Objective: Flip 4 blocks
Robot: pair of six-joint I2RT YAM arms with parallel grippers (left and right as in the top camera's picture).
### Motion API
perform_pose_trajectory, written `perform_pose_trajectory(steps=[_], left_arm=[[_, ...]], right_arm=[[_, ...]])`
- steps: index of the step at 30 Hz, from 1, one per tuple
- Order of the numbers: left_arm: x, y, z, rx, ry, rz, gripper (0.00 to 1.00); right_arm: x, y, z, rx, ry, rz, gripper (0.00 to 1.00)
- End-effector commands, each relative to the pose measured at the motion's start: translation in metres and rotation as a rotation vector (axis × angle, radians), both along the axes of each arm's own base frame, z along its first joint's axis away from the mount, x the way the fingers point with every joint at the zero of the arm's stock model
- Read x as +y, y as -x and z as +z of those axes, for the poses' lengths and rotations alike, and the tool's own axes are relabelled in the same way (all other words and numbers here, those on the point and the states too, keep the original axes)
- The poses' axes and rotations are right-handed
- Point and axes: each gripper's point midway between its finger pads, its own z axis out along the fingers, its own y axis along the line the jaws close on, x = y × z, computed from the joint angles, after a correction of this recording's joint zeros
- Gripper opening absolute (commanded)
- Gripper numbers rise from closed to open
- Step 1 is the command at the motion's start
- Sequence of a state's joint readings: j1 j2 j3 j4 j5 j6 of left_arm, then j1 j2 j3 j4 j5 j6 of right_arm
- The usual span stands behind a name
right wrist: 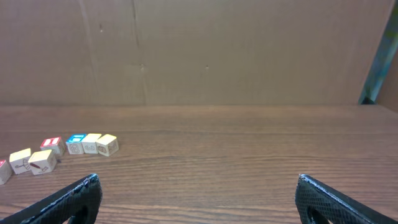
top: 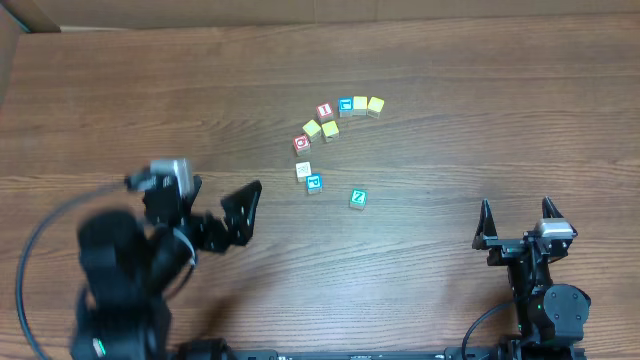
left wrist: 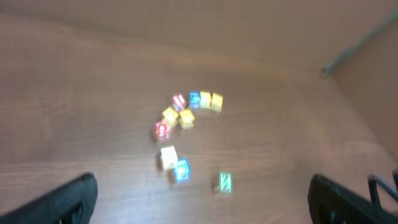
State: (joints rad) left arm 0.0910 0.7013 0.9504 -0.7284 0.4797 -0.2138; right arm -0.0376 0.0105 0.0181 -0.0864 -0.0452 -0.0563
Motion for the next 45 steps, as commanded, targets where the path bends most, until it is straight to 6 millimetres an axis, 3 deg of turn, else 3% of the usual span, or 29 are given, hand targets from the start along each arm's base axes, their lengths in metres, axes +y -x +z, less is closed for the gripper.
perform_pose_trajectory(steps=[1,10,13,16,20,23,27,30,36,38,45], left_arm=[[-0.006,-0.021,-0.007,0.191,-0.05,-0.106,1.0],[-0.026,-0.062,-0.077,0.634,0.186,-0.175,1.0],[-0.028,-0.074,-0.101,0.723,0.227,-0.157,0.41],[-0.028,-0.081,-0.132,0.825,0.182,-0.078,0.26],[-0.025,-0.081,-0.168,0.915,-0.004,0.064,0.33],[-0.034,-0.085,-0.175,0.899,-0.097,0.084,0.37],[-0.052,-0.096,-0.167,0.849,-0.182,0.063,0.44],[-0.065,-0.105,-0.145,0.834,-0.22,0.043,0.39],[-0.069,-0.128,-0.113,0.83,-0.312,0.087,0.39],[-0.072,-0.134,-0.115,0.827,-0.329,0.091,0.4],[-0.079,-0.146,-0.143,0.861,-0.34,0.083,0.59]], right_arm=[[0.001,0.0,-0.002,-0.004,0.004,0.006,1.0],[0.001,0.0,-0.002,-0.004,0.004,0.006,1.0],[0.001,0.0,-0.002,-0.004,0.004,0.006,1.0],[0.001,0.0,-0.002,-0.004,0.004,0.006,1.0],[0.001,0.0,-0.002,-0.004,0.004,0.006,1.0],[0.001,0.0,-0.002,-0.004,0.004,0.006,1.0],[0.001,0.0,-0.002,-0.004,0.004,0.006,1.0],[0.001,0.0,-0.002,-0.004,0.004,0.006,1.0],[0.001,0.0,-0.002,-0.004,0.004,0.006,1.0],[0.001,0.0,-0.002,-0.004,0.004,0.006,1.0],[0.001,0.0,-0.002,-0.004,0.004,0.006,1.0]])
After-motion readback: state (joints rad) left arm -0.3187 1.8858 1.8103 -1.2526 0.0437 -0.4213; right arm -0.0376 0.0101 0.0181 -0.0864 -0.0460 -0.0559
